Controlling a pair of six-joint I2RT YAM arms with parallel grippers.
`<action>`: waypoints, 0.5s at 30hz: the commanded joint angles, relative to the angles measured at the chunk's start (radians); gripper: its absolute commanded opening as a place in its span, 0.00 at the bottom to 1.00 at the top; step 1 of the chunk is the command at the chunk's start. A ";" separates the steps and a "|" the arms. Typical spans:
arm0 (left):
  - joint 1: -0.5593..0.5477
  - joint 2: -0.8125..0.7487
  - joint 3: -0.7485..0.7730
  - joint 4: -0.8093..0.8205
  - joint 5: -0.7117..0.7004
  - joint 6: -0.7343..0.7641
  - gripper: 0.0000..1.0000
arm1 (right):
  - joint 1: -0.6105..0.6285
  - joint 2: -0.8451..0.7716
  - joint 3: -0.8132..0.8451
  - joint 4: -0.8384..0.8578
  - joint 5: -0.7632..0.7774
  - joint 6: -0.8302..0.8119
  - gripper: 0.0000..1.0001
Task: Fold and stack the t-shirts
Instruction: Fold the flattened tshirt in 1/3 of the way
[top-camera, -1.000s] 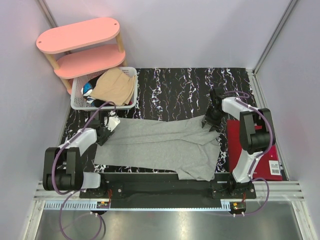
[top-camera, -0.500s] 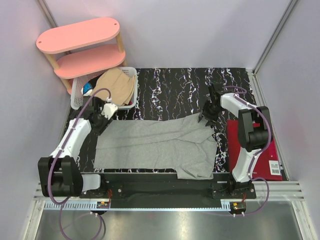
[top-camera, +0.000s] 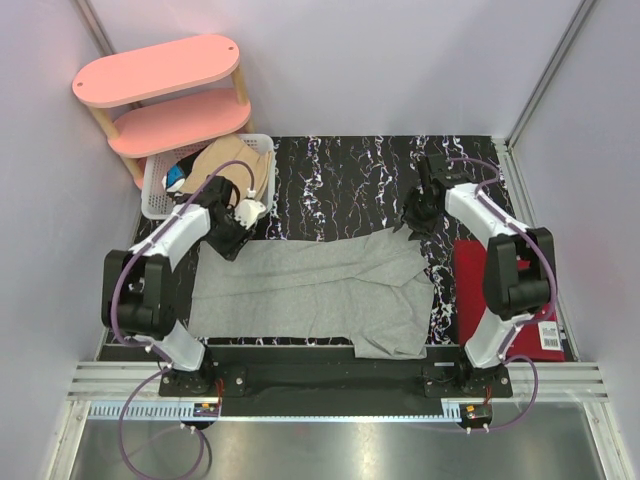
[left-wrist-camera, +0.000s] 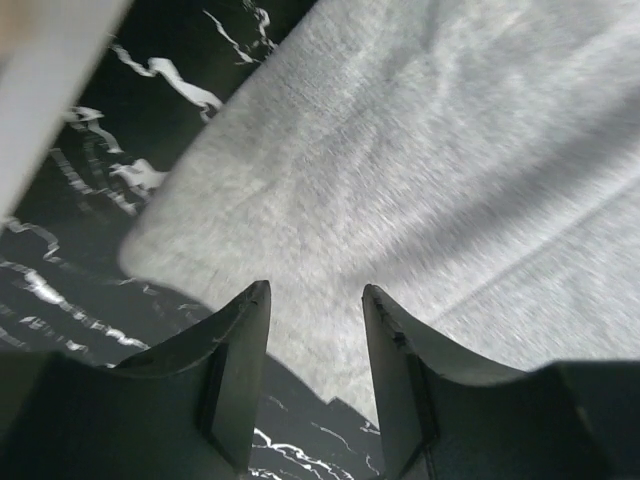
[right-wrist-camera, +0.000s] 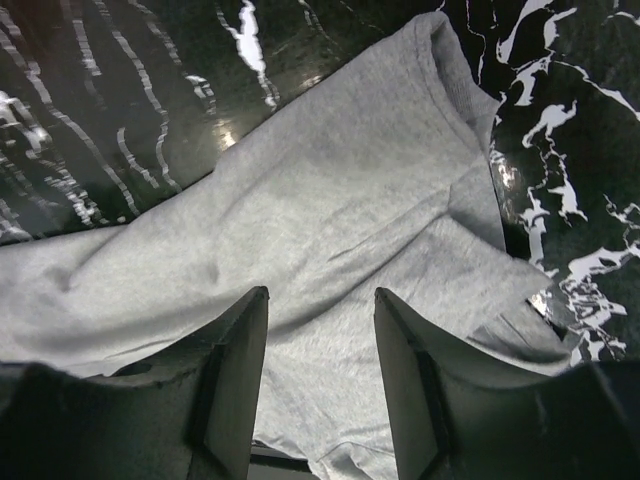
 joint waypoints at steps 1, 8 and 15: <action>0.000 0.076 0.032 0.080 -0.059 0.021 0.46 | 0.017 0.109 0.031 0.013 -0.011 0.013 0.53; 0.029 0.147 -0.021 0.153 -0.124 0.043 0.41 | 0.028 0.181 -0.020 0.035 0.028 -0.010 0.53; 0.080 0.121 -0.105 0.206 -0.148 0.086 0.40 | 0.028 0.031 -0.181 0.033 0.096 -0.007 0.53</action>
